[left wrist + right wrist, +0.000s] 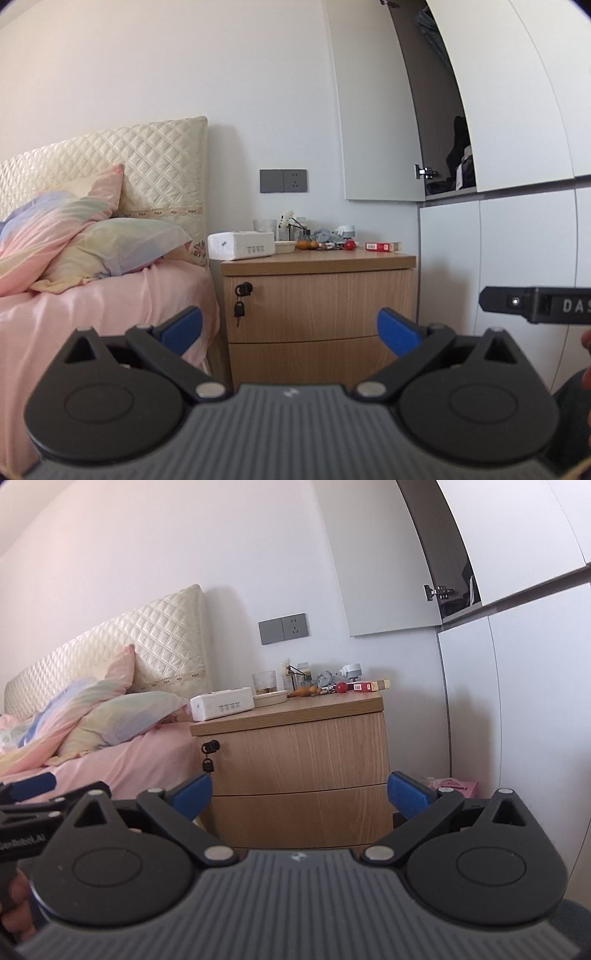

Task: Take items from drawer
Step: 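Move both tools toward the wooden nightstand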

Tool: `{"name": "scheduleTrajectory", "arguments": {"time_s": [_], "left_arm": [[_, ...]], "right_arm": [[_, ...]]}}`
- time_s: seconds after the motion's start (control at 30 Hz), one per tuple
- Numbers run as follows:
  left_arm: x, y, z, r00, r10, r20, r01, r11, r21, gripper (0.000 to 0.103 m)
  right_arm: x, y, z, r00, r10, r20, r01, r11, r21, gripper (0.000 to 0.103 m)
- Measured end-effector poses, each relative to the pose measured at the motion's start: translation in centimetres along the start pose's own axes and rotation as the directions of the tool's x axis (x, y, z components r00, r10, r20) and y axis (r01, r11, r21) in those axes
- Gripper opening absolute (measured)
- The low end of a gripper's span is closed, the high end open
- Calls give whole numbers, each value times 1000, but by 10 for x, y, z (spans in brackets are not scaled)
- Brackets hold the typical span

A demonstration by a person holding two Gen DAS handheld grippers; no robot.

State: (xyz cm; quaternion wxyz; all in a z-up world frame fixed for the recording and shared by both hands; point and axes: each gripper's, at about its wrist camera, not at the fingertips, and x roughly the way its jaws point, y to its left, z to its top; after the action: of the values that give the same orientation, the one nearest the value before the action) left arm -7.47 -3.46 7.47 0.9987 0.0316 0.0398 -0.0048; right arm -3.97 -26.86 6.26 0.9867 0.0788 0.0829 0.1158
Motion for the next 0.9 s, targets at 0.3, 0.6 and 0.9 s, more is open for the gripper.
{"name": "scheduleTrajectory", "arguments": {"time_s": [0.3, 0.6, 0.9], "left_arm": [[9, 3, 1, 1000, -16, -15, 16, 1000, -4, 102], [57, 14, 1, 999, -8, -53, 8, 1000, -10, 102], [133, 27, -3, 999, 20, -46, -20, 1000, 14, 102]], "right_arm": [[8, 3, 12, 1000, 9, 7, -9, 1000, -23, 103], [51, -6, 28, 1000, 13, -2, -13, 998, -62, 103], [131, -36, 44, 997, 75, -5, -75, 992, -102, 103]]}}
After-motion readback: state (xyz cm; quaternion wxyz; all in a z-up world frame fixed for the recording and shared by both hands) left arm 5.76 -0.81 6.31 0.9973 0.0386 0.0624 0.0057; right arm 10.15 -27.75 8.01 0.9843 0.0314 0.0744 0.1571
